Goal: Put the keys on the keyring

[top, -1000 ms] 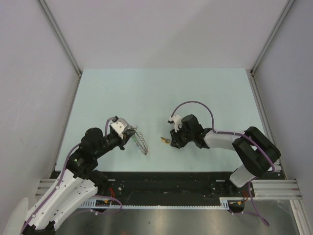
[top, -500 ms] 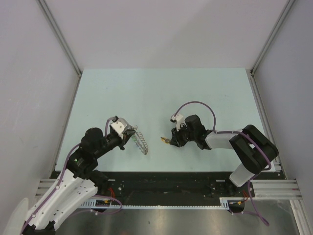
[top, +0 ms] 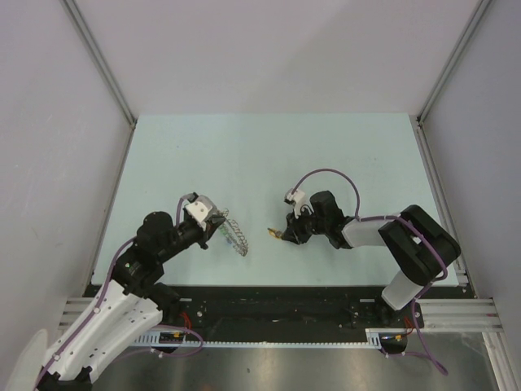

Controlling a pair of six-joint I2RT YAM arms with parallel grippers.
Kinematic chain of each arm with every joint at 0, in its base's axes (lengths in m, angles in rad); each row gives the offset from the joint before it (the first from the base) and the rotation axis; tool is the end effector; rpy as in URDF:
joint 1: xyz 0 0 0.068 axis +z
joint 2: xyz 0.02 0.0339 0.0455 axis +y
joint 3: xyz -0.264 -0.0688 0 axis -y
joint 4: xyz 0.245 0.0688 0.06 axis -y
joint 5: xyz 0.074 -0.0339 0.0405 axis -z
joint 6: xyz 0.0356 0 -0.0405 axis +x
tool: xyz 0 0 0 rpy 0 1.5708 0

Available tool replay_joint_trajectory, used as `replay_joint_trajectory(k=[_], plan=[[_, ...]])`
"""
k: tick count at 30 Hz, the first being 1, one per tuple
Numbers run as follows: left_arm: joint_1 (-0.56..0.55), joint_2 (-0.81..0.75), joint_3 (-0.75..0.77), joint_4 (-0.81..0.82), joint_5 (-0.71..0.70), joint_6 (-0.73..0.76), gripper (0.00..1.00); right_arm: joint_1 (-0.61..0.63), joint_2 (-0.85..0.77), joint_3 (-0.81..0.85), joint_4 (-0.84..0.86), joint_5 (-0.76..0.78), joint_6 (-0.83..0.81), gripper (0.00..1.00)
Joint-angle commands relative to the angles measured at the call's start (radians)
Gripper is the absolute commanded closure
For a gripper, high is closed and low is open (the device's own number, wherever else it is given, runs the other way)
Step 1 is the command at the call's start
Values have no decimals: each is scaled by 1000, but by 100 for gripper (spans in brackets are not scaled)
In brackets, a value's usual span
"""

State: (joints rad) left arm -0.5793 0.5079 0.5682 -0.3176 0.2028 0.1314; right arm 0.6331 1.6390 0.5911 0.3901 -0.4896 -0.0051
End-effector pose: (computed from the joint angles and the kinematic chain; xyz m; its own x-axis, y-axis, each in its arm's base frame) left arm 0.1095 -0.0802 0.2888 -0.1195 0.2315 -0.9655 0.7211 0.6887 0.0759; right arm 0.2285 0.1885 0.1301 -0.4887 -0.3642 -0.7928 -0.8247 0.4895 0.2835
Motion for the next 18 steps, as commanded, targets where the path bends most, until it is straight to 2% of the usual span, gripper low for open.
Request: replay_joint_trajectory(k=[1,9,14,18], plan=[[7,0,9,48,-9,-9,100,-4,31,-22,1,-4,-38,74],[7,1,9,46,-16,-10,100,-13,41,-30,10,-21,-47,80],[7,1,9,48,-14,-9,100,-13,35,-30,12,-35,-58,90],[7,4,9,48,-13,-9,99,-13,36,-31,19,-50,-65,91]])
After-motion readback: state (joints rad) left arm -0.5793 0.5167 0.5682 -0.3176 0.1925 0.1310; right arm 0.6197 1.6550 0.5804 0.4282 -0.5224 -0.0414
